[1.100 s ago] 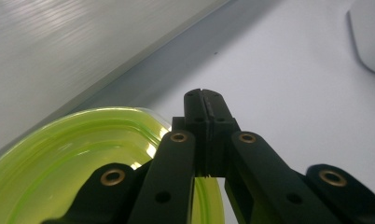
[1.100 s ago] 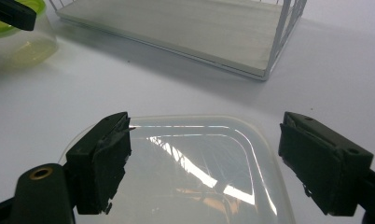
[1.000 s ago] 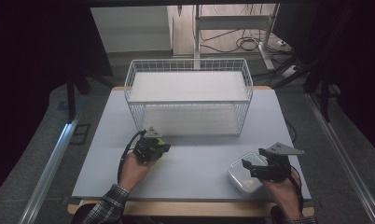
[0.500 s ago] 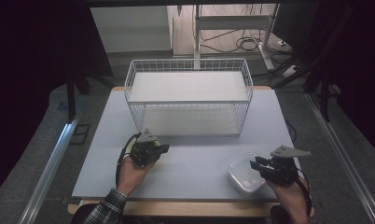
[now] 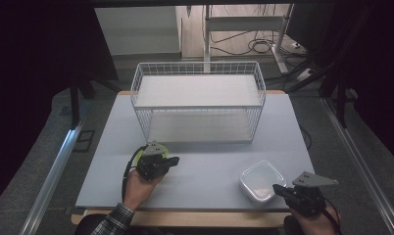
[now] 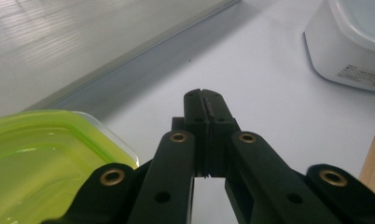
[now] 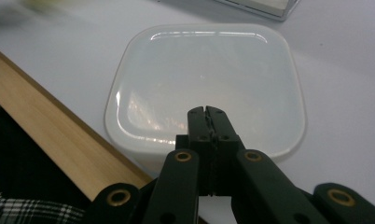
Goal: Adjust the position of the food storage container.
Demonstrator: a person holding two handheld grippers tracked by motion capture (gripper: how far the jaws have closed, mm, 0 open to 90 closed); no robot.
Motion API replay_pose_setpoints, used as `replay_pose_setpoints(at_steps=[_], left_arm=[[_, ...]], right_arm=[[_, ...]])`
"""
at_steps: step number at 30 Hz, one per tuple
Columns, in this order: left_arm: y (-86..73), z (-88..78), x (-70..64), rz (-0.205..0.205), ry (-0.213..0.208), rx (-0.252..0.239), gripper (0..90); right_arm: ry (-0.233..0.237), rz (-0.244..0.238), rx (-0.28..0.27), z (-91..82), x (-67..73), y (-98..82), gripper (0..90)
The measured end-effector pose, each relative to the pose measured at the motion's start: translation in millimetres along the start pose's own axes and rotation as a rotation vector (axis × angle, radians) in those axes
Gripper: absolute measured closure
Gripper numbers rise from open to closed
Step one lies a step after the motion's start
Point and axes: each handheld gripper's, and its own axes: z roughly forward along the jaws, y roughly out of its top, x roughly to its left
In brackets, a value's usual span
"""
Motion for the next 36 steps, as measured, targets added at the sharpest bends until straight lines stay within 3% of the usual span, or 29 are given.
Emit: replay_pose_setpoints(at_steps=[8, 17, 22, 27, 30, 32, 36], left_arm=[[-3.2, 0.8, -1.6, -0.007, -0.002, 0.006, 89.9], [-2.7, 3.8, -3.6, 0.003, -0.008, 0.018, 89.9], [-3.1, 4.7, -0.9, -0.007, 0.010, 0.032, 89.9], [-1.5, 1.3, 7.7, -0.012, 0.065, 0.036, 89.9], [-1.2, -1.0, 14.6, -0.033, 0.075, 0.036, 89.8], [-1.0, -0.7, 19.2, -0.045, 0.068, 0.038, 89.9], [0.6, 0.3, 18.8, -0.041, 0.086, 0.045, 89.9]], right_arm=[[0.009, 0.003, 0.006, -3.0, -0.4, -6.7, 89.3], [0.004, -0.011, -0.011, 12.2, 0.8, 1.5, 89.2], [0.001, -0.019, -0.012, 23.9, 0.8, 10.2, 89.3], [0.016, -0.022, -0.014, 36.9, -2.3, 21.0, 89.3], [0.024, -0.023, 0.006, 42.2, -2.6, 28.6, 89.2], [0.044, -0.019, -0.008, 44.8, -5.6, 39.3, 88.1], [0.034, -0.035, -0.010, 51.5, -9.0, 50.9, 86.4]])
